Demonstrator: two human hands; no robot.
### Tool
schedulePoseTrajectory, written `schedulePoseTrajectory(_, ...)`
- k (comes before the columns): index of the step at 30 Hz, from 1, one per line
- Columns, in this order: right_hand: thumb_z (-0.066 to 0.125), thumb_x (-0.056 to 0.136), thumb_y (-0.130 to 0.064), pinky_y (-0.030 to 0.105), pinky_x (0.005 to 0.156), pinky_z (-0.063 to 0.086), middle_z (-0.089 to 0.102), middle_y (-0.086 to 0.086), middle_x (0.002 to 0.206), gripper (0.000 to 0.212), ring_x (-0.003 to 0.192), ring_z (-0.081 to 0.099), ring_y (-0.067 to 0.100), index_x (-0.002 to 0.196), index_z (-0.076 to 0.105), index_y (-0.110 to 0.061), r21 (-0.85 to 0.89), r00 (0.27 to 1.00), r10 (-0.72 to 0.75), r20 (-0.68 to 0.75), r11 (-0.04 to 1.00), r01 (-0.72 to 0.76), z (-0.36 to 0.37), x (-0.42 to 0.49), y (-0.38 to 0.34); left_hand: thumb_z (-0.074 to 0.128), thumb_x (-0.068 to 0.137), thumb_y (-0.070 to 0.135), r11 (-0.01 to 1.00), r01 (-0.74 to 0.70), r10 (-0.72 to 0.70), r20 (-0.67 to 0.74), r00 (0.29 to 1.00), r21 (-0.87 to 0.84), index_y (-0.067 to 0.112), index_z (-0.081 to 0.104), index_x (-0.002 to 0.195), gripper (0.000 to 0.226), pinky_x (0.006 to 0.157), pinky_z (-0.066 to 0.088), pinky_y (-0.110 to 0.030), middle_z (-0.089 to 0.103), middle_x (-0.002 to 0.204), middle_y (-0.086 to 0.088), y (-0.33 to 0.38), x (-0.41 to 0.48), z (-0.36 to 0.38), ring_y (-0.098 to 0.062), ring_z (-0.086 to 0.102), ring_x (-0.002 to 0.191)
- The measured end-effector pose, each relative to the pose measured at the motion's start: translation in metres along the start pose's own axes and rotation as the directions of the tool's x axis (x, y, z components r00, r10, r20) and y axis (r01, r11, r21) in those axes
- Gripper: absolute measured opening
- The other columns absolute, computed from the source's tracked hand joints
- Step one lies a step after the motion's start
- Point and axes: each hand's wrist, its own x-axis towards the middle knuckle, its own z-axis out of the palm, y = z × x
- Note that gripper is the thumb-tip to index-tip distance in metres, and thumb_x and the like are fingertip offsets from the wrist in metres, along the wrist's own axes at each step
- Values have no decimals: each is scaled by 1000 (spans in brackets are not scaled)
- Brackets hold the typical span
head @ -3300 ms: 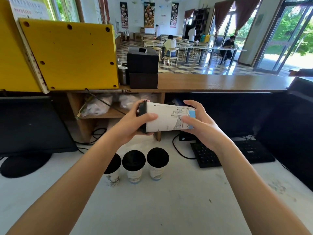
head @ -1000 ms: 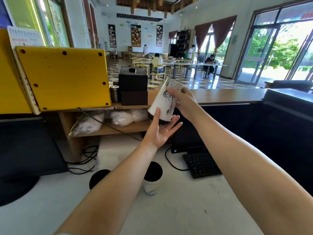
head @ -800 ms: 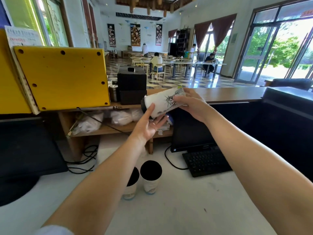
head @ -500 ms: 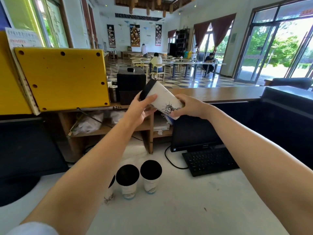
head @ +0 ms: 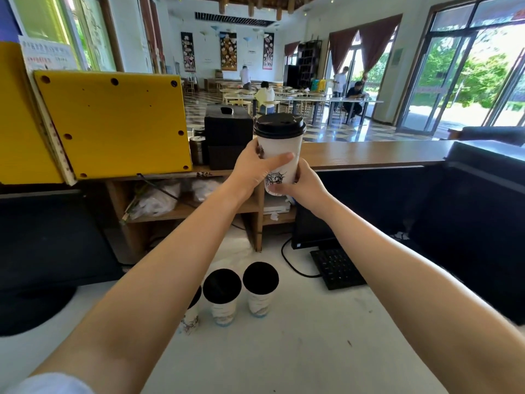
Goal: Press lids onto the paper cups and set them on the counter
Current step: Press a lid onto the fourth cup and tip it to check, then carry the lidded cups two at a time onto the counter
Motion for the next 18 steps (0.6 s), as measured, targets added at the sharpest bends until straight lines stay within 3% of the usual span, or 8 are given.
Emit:
schedulePoseTrajectory(3,84,65,-25,33,83,55,62,3,114,74,101,61,18,126,43,-14,2,1000,26,-14,1000,-26,9,-3,-1,90,42,37,996,11,-9,-27,1000,84,17,54,116,85,90,52,-49,63,114,-5,5,-8,-4,-25,59,110)
schedulePoseTrajectory(8,82,68,-22,30,77,56,59,5,117,78,103,60,19,131,39,-12,-17,997,74,17,997,-73,25,-13,7,81,69,24,962,-2,15,-47,999,274,15,48,121,62,75,51,-20,57,105,7,-6,-20,-15,-4,55,93)
schedulePoseTrajectory(10,81,70,-21,29,81,55,58,4,120,77,107,59,18,133,37,-12,-9,993,89,81,996,-88,31,-19,15,80,70,24,956,16,-2,-49,999,292,14,47,122,62,75,50,-21,58,110,4,-18,-25,-23,-8,56,97)
schedulePoseTrajectory(13,79,73,-16,29,100,44,53,2,132,82,122,51,15,140,32,-15,-12,962,132,239,991,-133,36,-34,43,79,71,16,970,68,-63,-31,998,232,12,47,124,62,79,52,-25,59,114,0,-34,-34,-36,-10,57,99)
schedulePoseTrajectory(15,74,77,-5,25,105,31,40,4,146,87,134,37,16,146,23,-14,-18,920,237,314,970,-243,40,-49,72,78,73,11,974,70,-71,-2,997,215,11,47,123,59,79,52,-24,59,114,0,-43,-38,-45,-6,57,95)
schedulePoseTrajectory(18,71,78,1,28,107,25,23,3,156,91,143,22,18,149,16,-16,-21,833,421,360,896,-443,53,-81,118,78,73,10,975,88,-91,7,996,205,9,49,124,59,79,52,-21,61,118,-2,-55,-40,-59,-9,59,101)
